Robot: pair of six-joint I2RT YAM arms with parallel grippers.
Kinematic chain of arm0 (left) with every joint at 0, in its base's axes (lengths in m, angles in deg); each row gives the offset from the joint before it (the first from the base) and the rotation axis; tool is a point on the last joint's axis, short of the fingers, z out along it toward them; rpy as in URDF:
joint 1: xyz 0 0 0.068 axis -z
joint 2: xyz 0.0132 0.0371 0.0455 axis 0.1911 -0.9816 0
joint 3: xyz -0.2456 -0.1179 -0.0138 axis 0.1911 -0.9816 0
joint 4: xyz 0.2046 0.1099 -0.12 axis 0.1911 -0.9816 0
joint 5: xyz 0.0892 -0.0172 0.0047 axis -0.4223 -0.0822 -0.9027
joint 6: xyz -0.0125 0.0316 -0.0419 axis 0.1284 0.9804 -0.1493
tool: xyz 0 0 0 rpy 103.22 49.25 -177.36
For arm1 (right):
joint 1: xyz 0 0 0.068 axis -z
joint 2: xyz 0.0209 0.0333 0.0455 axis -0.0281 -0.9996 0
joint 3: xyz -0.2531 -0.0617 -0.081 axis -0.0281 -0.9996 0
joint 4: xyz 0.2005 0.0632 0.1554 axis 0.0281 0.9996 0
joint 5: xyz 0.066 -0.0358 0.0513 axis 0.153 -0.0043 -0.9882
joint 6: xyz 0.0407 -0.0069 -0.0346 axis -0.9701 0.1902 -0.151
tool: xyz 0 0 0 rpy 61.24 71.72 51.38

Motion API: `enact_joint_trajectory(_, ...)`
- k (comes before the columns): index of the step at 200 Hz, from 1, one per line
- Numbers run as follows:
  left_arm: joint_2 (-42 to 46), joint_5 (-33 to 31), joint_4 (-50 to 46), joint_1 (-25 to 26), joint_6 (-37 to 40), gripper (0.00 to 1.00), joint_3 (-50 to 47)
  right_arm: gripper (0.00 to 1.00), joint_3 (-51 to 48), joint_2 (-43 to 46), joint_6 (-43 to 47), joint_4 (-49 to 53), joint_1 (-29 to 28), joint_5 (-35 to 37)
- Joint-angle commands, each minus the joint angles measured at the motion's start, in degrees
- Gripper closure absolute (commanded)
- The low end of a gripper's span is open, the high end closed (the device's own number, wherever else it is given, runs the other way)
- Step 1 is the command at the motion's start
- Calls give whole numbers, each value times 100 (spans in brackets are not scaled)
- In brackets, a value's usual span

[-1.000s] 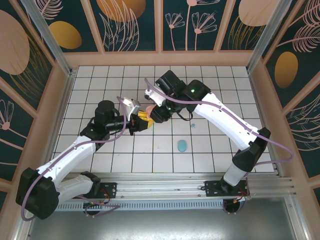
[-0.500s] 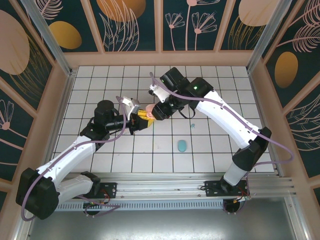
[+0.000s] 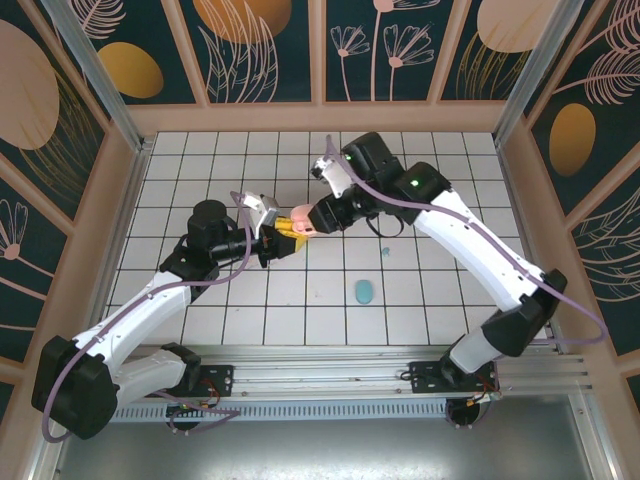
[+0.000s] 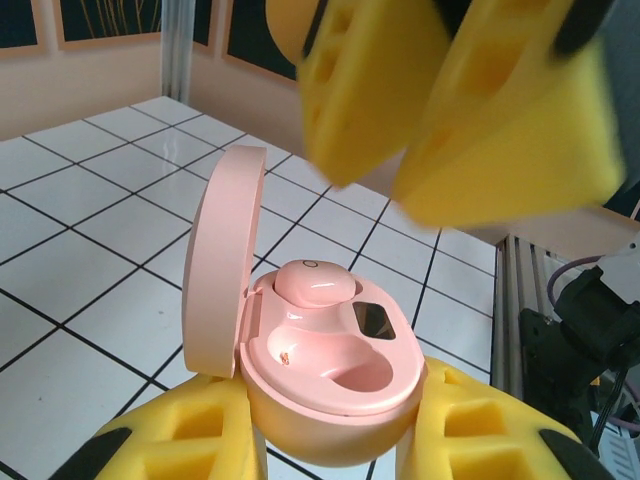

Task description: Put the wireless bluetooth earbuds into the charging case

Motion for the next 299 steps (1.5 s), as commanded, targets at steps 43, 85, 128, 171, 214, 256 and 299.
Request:
enact_joint_trajectory(43, 137, -131, 242, -14, -316, 100, 153, 59, -1284, 1432, -1378, -1962, 917, -70)
enact_joint_trajectory(85, 258, -214, 238, -17, -558, 100, 153, 58, -2708, 1514, -2557, -3022, 1582, -90)
enact_joint_trajectory(128, 578, -304, -23, -17, -554, 100, 138, 61, -3547, 561, -3420, -4319, 1659, -637)
enact_joint_trajectory(171, 918, -421, -282, -14, -571, 100, 99, 66, -2776, -1007, -3245, -4566, 836, -503)
enact_joint_trajectory(214, 1213, -479, -494, -13, -589, 100, 90, 72, -1580, -2623, -3341, -4661, 280, -782)
enact_joint_trajectory(256, 1500, -569, -702, -12, -585, 100, 120, 71, -497, -3622, -2936, -4281, -238, -501)
enact_joint_trajectory(299, 1573, -560, -756, -18, -632, 100, 147, 69, 778, -4529, -2155, -3393, -676, 218)
